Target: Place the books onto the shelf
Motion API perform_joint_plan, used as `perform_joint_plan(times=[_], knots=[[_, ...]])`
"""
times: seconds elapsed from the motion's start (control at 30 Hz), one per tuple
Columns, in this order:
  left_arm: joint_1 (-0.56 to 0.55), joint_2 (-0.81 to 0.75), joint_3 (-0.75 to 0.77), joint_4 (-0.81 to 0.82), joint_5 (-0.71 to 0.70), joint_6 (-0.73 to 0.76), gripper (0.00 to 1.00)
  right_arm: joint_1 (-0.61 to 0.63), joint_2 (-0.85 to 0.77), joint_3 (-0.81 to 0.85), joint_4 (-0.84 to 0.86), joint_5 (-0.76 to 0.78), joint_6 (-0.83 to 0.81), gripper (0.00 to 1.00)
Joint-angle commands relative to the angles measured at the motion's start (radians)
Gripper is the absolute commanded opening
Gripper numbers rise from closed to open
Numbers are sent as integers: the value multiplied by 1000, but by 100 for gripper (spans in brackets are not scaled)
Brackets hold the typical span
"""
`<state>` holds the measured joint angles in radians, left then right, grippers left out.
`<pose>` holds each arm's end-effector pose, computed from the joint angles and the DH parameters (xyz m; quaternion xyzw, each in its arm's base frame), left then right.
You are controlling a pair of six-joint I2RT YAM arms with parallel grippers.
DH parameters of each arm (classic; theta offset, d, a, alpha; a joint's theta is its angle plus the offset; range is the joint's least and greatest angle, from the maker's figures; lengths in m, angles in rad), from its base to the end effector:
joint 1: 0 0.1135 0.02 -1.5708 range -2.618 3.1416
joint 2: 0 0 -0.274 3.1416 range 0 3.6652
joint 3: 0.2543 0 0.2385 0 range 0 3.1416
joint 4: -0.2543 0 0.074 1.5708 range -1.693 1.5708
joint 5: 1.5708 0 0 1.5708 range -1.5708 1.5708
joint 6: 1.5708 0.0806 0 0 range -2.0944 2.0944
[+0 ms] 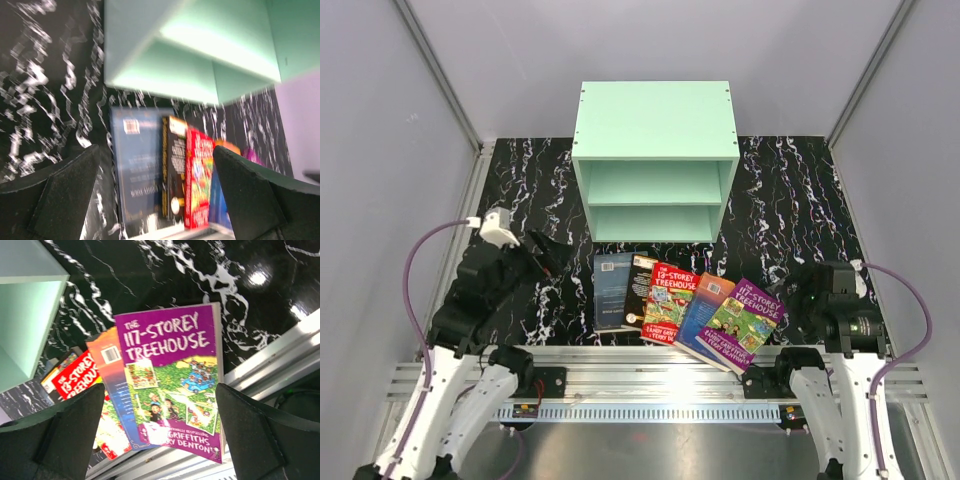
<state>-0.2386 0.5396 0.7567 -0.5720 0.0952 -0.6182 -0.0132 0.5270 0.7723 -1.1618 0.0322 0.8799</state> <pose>0.1362 -0.0410 0.3090 -0.1280 0.8103 -0.2725 0.5028 0.0865 -0.0037 0.2429 0.4136 0.8518 0.1211 0.2980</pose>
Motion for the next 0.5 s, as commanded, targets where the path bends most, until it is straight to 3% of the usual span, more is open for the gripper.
perform_joint_plan(times=[0.0,0.23,0.33,0.47], knots=[[-154,-9,-8,-49,-90,-41,99,4,-4,-42,-10,-17,42,100],[-713,233,-27,72,-422,-156,99,5,71,-113,39,-37,36,100],[-844,415,70,136,-460,-146,99,4,117,-99,50,-8,13,100],[-933,627,219,222,-450,-94,99,5,177,-107,91,-20,1,100]])
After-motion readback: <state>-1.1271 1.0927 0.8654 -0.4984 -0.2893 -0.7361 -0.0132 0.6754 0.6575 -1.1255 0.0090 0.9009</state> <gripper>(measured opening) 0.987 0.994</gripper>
